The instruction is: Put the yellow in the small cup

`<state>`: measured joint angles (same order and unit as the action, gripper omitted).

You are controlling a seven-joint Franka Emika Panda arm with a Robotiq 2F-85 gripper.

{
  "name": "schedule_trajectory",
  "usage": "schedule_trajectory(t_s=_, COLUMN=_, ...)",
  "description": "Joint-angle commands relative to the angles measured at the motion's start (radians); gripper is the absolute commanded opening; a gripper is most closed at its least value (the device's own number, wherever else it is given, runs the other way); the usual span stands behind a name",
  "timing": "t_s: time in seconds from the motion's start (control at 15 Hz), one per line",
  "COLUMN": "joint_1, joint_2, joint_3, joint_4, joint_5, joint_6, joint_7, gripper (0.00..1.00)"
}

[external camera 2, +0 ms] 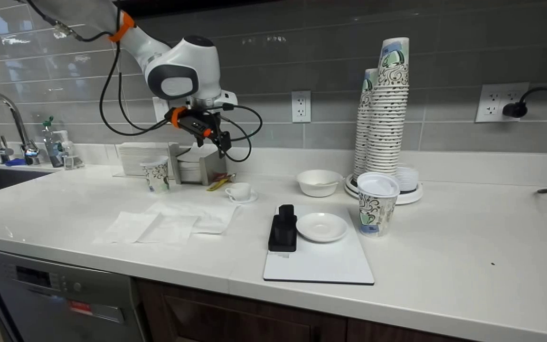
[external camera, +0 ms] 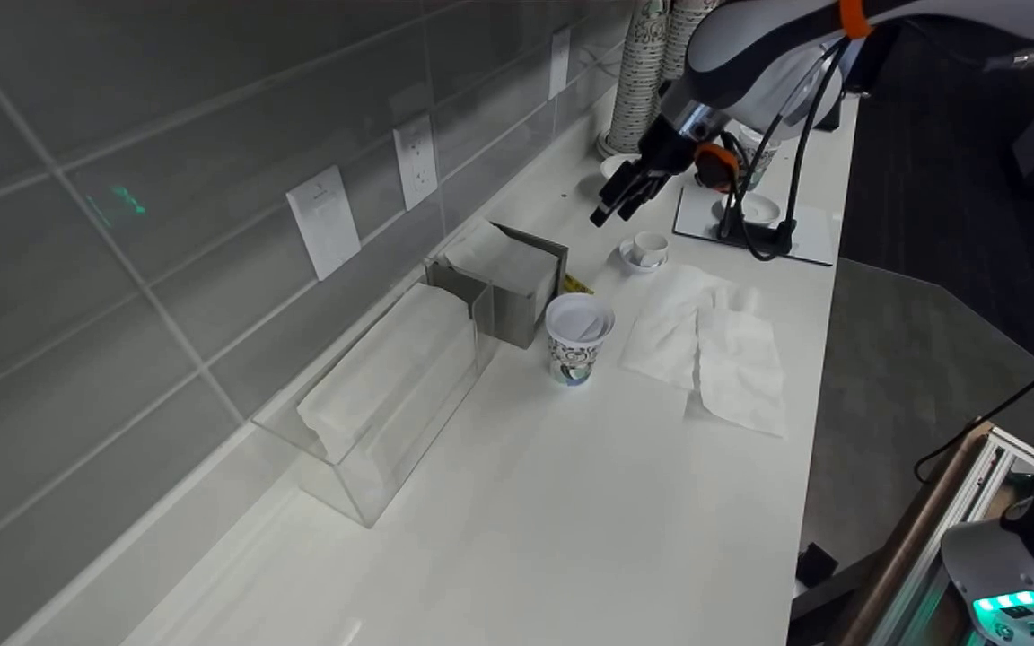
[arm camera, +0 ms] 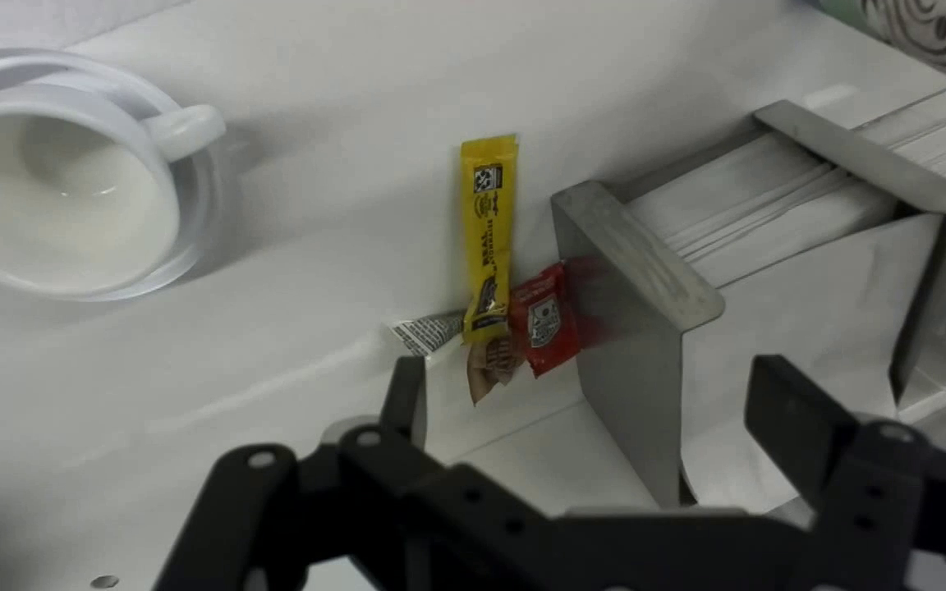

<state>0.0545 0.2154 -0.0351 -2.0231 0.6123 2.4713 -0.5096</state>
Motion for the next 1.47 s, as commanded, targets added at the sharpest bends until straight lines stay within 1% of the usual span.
schedule_trajectory(t_s=0.0, joint_1=-0.062, joint_2=0.061, joint_3=0.063, joint_4=0.067, joint_5=0.032, joint_6=-0.025, joint_7=0.010, gripper=1.00)
schedule_trajectory(t_s=0.07, joint_1=-0.081, joint_2=0.084, joint_3=0.080, joint_4=0.094, joint_5=0.061, joint_6=-0.061, joint_7=-0.002, gripper=1.00)
schedule_trajectory(t_s=0.2, joint_1=-0.111, joint_2=0.141, joint_3=0.103, joint_4=0.147, joint_5=0.089, joint_6=-0.087, joint_7=-0.017, gripper=1.00)
schedule_trajectory(t_s=0.4, joint_1=-0.150, joint_2=0.220, joint_3=0.126, joint_4=0.221, joint_5=0.074, joint_6=-0.103, joint_7=-0.044, gripper=1.00)
schedule_trajectory(t_s=0.67, joint_1=-0.192, joint_2=0.326, joint_3=0.146, joint_4=0.320, joint_5=0.043, joint_6=-0.180, joint_7=-0.039, gripper=1.00)
schedule_trajectory(t_s=1.0, joint_1=-0.186, joint_2=0.428, joint_3=0.153, joint_4=0.384, joint_5=0.006, joint_6=-0.180, joint_7=-0.013, gripper=1.00)
schedule_trajectory(t_s=1.07, joint_1=-0.184, joint_2=0.442, joint_3=0.159, joint_4=0.392, joint_5=0.006, joint_6=-0.173, joint_7=-0.010, gripper=0.99)
schedule_trajectory(t_s=1.13, joint_1=-0.181, joint_2=0.453, joint_3=0.163, joint_4=0.395, joint_5=0.001, joint_6=-0.158, joint_7=-0.012, gripper=0.98)
schedule_trajectory(t_s=1.2, joint_1=-0.173, joint_2=0.460, joint_3=0.166, joint_4=0.394, joint_5=-0.004, joint_6=-0.128, joint_7=-0.017, gripper=1.00)
schedule_trajectory(t_s=1.4, joint_1=-0.161, joint_2=0.467, joint_3=0.176, joint_4=0.388, joint_5=-0.033, joint_6=-0.069, joint_7=-0.007, gripper=1.00)
